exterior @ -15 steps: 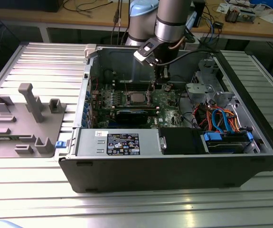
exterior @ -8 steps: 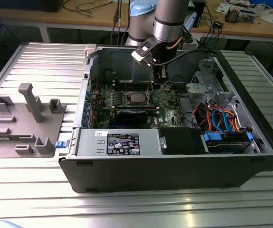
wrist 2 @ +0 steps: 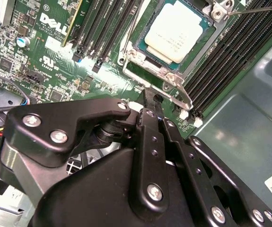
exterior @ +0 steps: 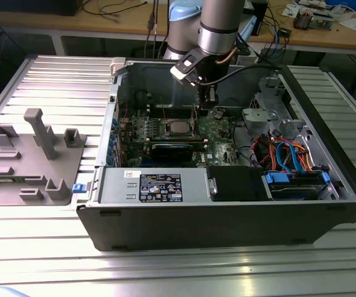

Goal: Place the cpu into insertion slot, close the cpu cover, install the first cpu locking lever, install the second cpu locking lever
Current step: 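Close the cpu cover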

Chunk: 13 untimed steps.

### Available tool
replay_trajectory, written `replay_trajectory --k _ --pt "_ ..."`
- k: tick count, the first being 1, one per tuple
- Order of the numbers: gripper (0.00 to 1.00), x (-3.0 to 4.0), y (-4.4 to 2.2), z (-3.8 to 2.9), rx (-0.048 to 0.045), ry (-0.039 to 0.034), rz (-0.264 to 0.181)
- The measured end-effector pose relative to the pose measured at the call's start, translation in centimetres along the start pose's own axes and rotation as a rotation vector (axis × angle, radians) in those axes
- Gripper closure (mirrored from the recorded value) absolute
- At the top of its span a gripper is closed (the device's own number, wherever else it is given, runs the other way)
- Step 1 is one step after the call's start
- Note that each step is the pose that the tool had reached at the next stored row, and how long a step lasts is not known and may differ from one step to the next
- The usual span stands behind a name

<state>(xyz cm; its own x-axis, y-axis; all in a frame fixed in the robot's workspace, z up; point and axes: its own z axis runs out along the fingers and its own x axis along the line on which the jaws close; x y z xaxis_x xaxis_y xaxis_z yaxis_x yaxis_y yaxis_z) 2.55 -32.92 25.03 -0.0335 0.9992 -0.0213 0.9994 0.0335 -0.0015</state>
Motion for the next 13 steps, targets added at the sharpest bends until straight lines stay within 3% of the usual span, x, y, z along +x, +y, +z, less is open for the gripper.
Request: replay_trajectory --k 13 --pt "0.89 0.00 -0.29 0.07 0.0000 0.0000 0.000"
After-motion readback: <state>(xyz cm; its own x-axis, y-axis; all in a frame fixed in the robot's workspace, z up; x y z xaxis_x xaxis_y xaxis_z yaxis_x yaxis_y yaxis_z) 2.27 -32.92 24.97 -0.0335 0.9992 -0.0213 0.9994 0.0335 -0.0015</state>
